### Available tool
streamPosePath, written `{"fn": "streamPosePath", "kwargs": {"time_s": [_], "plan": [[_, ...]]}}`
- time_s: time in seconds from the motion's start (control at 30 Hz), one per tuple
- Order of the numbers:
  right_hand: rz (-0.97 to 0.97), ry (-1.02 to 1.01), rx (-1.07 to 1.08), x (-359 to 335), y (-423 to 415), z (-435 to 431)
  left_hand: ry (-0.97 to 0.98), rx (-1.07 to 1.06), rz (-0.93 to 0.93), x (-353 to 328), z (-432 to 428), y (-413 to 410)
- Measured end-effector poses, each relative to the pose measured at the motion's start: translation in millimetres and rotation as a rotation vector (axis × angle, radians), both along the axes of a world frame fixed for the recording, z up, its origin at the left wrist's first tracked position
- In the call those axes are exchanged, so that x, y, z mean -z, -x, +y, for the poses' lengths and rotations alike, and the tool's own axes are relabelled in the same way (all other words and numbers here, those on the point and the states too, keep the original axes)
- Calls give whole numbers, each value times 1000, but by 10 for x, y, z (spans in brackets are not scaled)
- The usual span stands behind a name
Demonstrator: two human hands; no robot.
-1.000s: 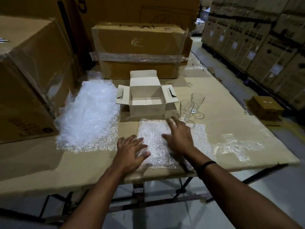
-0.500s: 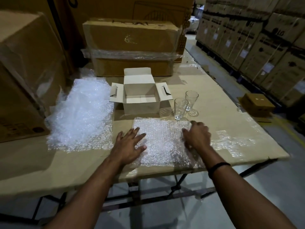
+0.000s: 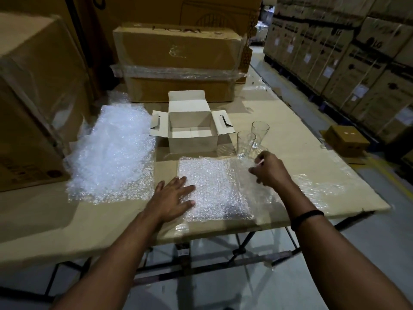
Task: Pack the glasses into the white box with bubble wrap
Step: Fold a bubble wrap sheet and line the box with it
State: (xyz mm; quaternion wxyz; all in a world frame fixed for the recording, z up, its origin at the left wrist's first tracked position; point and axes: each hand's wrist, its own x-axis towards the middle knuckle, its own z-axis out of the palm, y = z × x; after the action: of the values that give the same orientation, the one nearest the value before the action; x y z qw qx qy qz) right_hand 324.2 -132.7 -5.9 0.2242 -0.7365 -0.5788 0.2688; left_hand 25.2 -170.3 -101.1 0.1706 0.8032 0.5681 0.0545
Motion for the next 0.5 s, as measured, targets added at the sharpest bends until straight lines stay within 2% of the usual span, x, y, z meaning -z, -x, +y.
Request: {"fn": "streamPosePath", "kwargs": {"time_s": [0.07,0.2,0.33,0.47,0.5], "plan": [[41,-30,-81,-229,176,-41,-72,-37,-53,6,-26,15],[73,-58,-234,-419,588,26,-367,-218,-127,30,-59,87],[32,18,-422,-240,1075,102,-191,-133,-43,92,-54,168],[35,187,-506,107,1312,124,-177,-160,-34,111,-80,164],[26,174,-509,186,1307,116,-186,-158,-31,120,-87,164]]}}
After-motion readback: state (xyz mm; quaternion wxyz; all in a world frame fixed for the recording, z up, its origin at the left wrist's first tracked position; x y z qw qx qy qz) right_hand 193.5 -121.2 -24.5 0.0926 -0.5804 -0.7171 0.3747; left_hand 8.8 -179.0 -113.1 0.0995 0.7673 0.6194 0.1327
